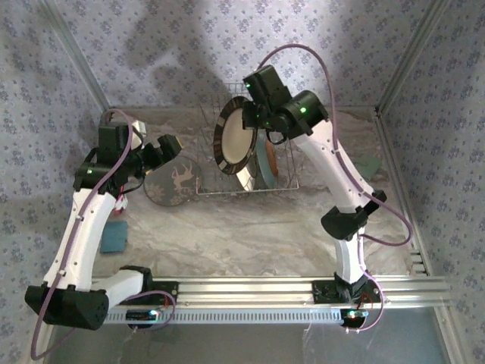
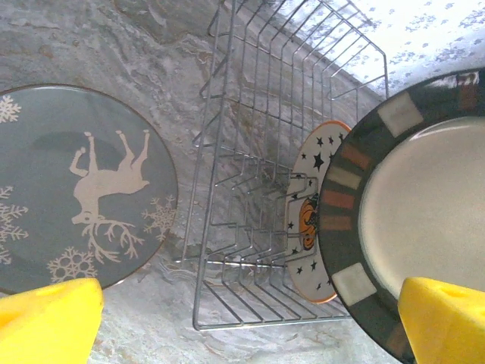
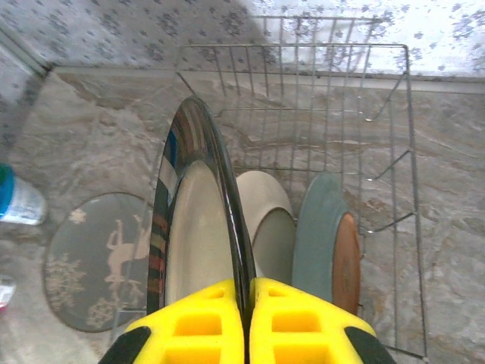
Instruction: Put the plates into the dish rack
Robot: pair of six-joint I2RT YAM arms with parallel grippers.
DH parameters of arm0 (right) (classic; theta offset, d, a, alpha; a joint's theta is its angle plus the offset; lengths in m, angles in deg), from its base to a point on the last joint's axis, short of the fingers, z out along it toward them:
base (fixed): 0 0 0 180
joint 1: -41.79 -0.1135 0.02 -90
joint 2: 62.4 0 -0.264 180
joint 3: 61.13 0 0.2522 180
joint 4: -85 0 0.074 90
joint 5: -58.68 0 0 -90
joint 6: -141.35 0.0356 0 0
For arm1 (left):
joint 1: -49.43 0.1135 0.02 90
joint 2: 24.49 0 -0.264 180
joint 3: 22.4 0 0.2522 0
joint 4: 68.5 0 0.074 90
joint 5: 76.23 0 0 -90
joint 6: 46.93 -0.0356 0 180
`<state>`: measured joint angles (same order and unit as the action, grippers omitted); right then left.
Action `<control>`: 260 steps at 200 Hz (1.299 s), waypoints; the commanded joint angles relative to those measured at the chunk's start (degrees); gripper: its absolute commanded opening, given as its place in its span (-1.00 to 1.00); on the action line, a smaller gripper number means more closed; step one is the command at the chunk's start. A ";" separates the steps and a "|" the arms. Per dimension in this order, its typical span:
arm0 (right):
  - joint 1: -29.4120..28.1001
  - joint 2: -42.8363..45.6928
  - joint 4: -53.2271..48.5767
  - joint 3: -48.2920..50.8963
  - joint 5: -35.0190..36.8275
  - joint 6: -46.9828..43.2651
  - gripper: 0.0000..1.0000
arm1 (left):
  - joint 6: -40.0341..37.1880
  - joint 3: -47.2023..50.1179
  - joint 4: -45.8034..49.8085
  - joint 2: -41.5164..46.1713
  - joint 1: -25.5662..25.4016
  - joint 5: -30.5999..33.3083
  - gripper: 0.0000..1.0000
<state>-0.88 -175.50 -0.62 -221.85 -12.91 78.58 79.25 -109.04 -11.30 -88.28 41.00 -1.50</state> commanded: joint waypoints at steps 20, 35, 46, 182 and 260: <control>-5.00 -2.08 6.32 -4.58 13.77 -0.15 -1.00 | -1.47 -2.76 1.04 -0.06 0.74 -1.56 0.99; -7.03 -3.70 7.06 -5.63 17.41 -0.96 -1.00 | -1.57 -2.49 1.06 0.14 0.98 -1.80 0.99; -8.56 -5.00 7.41 -6.91 20.22 -1.75 -1.00 | -1.49 -2.27 1.03 0.15 1.21 -2.27 0.99; -17.71 -13.62 8.94 -10.77 44.21 -12.91 -1.00 | -1.99 1.82 -0.60 2.70 1.73 -5.48 0.99; -18.39 -15.56 4.56 -9.66 45.16 -11.68 -1.00 | -1.65 3.23 -1.92 4.20 1.74 -5.72 0.99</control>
<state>-18.92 -191.24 4.21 -229.43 25.52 66.51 78.42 -106.22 -11.52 -85.68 42.31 -6.24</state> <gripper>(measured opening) 0.070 0.993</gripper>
